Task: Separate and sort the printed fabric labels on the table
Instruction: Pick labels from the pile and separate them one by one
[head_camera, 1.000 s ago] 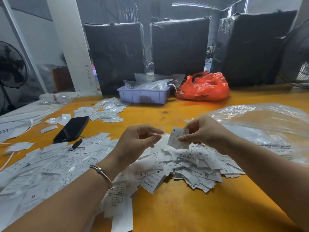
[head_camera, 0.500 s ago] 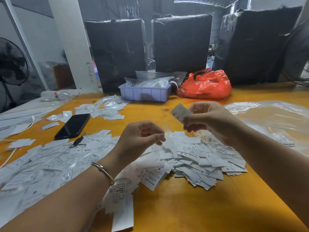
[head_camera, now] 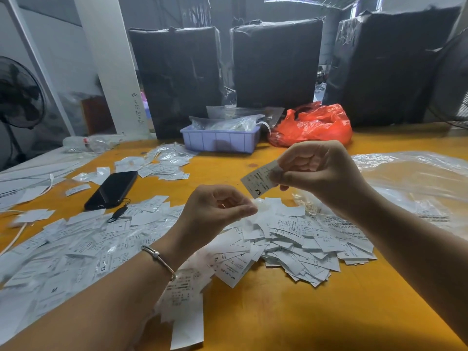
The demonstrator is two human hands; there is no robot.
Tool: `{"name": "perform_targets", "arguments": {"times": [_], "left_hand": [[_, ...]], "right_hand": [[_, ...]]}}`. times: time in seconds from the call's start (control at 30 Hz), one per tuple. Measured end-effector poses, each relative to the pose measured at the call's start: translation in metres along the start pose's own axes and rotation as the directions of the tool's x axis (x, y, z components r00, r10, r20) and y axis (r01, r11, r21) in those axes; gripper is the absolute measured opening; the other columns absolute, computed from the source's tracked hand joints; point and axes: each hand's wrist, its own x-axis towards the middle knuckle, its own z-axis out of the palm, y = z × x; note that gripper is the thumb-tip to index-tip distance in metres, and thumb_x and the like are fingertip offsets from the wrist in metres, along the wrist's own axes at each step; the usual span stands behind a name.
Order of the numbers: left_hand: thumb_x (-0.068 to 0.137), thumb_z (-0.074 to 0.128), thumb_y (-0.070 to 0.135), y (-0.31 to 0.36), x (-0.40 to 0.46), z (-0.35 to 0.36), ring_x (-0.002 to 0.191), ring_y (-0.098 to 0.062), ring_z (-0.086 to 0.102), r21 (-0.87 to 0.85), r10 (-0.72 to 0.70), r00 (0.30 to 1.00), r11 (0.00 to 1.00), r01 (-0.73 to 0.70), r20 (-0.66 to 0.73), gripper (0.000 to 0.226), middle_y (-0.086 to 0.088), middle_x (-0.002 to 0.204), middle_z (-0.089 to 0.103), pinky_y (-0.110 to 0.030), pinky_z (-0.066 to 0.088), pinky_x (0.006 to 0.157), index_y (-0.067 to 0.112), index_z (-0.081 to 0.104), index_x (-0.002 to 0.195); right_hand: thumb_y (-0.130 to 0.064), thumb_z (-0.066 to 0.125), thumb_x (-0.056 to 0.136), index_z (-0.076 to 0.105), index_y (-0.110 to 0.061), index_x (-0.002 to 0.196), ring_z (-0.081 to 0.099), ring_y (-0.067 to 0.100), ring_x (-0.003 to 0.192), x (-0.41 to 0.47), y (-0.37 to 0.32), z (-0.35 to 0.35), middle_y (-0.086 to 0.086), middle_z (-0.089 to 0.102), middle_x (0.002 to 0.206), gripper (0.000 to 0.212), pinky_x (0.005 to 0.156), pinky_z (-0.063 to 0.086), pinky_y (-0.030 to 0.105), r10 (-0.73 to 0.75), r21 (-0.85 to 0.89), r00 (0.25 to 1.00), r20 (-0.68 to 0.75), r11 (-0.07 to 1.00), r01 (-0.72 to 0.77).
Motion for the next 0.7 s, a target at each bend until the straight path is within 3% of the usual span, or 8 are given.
{"name": "perform_targets", "arguments": {"times": [0.17,0.23,0.3,0.5,0.7], "left_hand": [[0.071,0.079,0.024,-0.0007,0.0017,-0.0044,0.064,-0.014,0.061,-0.131,-0.085,0.996,0.988,0.084,0.002,0.017,-0.007,0.073,0.071,-0.022,0.052,0.063,0.009,0.074,0.078],[0.070,0.079,0.023,-0.0011,0.0023,-0.0053,0.063,-0.013,0.061,-0.157,-0.102,0.995,0.982,0.101,-0.001,0.018,-0.008,0.073,0.071,-0.020,0.051,0.062,0.008,0.074,0.079],[0.070,0.079,0.022,-0.0014,0.0027,-0.0052,0.062,-0.013,0.061,-0.167,-0.109,0.994,0.980,0.108,0.004,0.016,-0.007,0.073,0.071,-0.019,0.051,0.061,0.009,0.074,0.078],[0.070,0.079,0.025,-0.0013,0.0021,-0.0049,0.062,-0.014,0.060,-0.167,-0.107,0.994,0.980,0.109,0.020,0.015,-0.007,0.072,0.071,-0.020,0.051,0.062,0.011,0.074,0.075],[0.069,0.078,0.025,0.0008,0.0015,-0.0040,0.062,-0.013,0.062,-0.161,-0.105,0.993,0.981,0.112,0.052,0.012,-0.004,0.070,0.071,-0.020,0.051,0.060,0.015,0.073,0.072]], "right_hand": [[-0.004,0.076,0.072,0.068,-0.003,0.077,0.068,0.025,0.062,0.0006,-0.0020,-0.0036,0.013,0.072,0.077,0.010,0.060,0.057,0.029,-0.057,-0.081,0.998,-0.003,0.995,0.056],[0.000,0.076,0.073,0.068,-0.003,0.077,0.066,0.017,0.059,0.0012,-0.0015,-0.0033,0.010,0.071,0.075,0.010,0.059,0.056,0.024,-0.075,-0.132,0.997,0.003,0.989,0.074],[0.000,0.077,0.073,0.069,-0.002,0.078,0.063,0.007,0.059,0.0016,-0.0005,-0.0030,0.004,0.071,0.073,0.010,0.058,0.053,0.019,-0.086,-0.202,0.996,0.014,0.976,0.087],[0.001,0.078,0.073,0.071,-0.006,0.077,0.060,-0.001,0.060,0.0018,-0.0007,0.0000,-0.006,0.068,0.073,0.010,0.055,0.045,0.008,-0.102,-0.314,0.990,0.099,0.941,0.128],[0.000,0.078,0.073,0.073,-0.002,0.077,0.058,-0.002,0.057,0.0021,0.0033,-0.0008,-0.009,0.066,0.067,0.007,0.054,0.042,0.007,-0.063,-0.375,0.985,0.161,0.919,0.120]]}}
